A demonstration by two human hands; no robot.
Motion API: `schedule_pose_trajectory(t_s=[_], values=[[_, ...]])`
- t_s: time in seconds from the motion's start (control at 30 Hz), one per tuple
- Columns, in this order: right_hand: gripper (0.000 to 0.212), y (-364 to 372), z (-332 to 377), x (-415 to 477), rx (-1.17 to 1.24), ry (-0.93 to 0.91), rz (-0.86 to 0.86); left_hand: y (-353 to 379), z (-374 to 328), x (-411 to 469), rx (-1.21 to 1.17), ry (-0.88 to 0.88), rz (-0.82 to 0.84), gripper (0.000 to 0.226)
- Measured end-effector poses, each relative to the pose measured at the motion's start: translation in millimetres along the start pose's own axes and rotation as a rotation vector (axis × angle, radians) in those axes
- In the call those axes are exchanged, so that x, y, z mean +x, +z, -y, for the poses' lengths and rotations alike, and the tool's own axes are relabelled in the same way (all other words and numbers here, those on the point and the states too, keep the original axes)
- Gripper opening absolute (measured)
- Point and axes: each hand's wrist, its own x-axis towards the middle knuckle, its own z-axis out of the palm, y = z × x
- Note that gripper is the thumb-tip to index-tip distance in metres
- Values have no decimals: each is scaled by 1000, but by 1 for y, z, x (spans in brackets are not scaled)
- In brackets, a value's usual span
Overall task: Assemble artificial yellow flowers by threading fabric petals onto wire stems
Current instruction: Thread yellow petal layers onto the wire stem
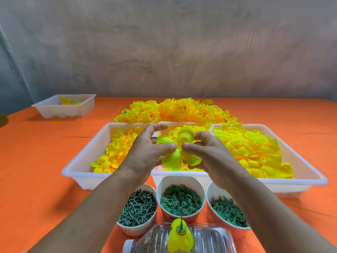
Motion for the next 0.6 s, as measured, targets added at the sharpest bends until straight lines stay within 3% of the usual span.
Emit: schedule_pose_trajectory(t_s=[0.23,0.43,0.6], values=[[19,12,19,-31,130,-36,98,0,-26,-36,0,66,74,36],[44,16,36,-63,198,-70,180,5,-47,-67,-30,96,101,18],[41,17,34,-83,206,-62,205,4,-53,-88,-14,44,119,29]])
